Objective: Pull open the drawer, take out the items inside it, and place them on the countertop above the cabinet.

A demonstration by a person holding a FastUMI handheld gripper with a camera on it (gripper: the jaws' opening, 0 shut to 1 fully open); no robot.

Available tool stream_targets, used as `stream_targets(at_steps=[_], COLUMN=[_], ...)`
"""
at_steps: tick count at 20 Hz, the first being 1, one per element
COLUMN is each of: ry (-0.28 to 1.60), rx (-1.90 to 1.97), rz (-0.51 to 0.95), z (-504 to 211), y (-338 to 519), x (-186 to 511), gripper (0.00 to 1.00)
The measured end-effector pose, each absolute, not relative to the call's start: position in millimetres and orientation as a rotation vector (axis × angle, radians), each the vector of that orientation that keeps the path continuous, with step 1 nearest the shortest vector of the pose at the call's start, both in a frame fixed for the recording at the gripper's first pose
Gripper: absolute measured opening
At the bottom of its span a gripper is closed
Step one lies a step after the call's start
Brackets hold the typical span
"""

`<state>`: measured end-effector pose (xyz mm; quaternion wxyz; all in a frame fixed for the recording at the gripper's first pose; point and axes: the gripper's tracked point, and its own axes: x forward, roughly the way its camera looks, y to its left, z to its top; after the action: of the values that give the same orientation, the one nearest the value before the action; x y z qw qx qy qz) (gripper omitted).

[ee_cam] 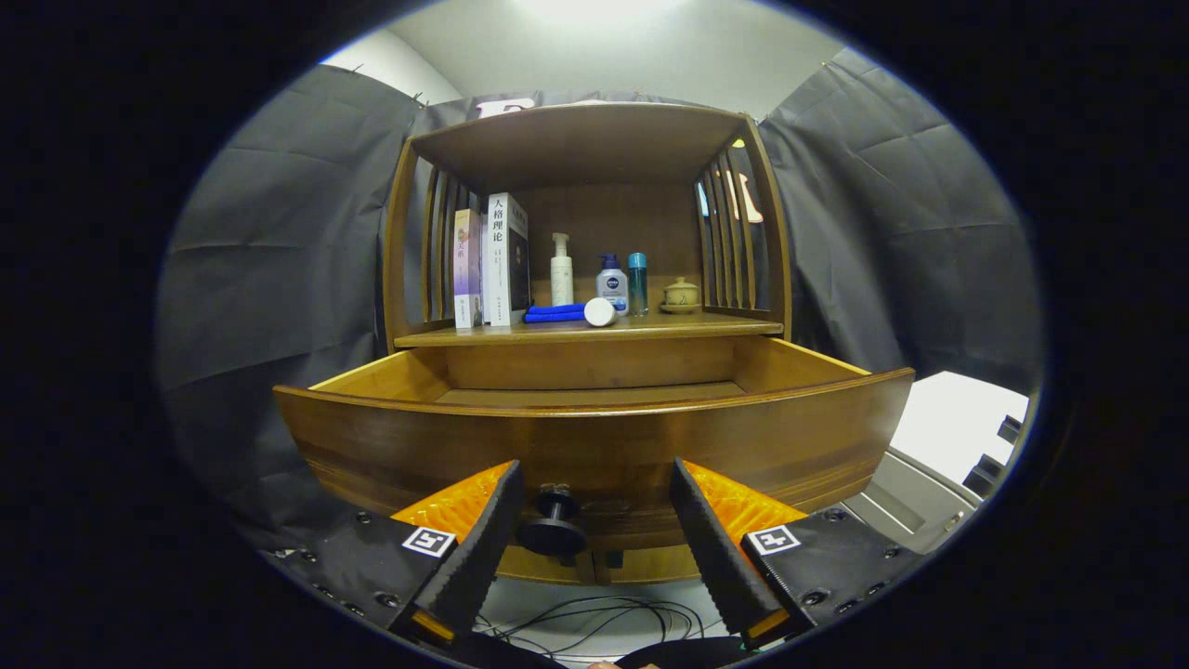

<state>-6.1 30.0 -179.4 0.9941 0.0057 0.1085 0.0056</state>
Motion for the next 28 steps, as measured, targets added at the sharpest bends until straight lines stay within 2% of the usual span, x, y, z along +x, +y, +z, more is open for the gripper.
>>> stream_targets(at_steps=[28], ry=[0.254], rx=[-0.061], rz=[-0.008], z=[-186.0], y=[42.7], x=[39.6], gripper=[0.98])
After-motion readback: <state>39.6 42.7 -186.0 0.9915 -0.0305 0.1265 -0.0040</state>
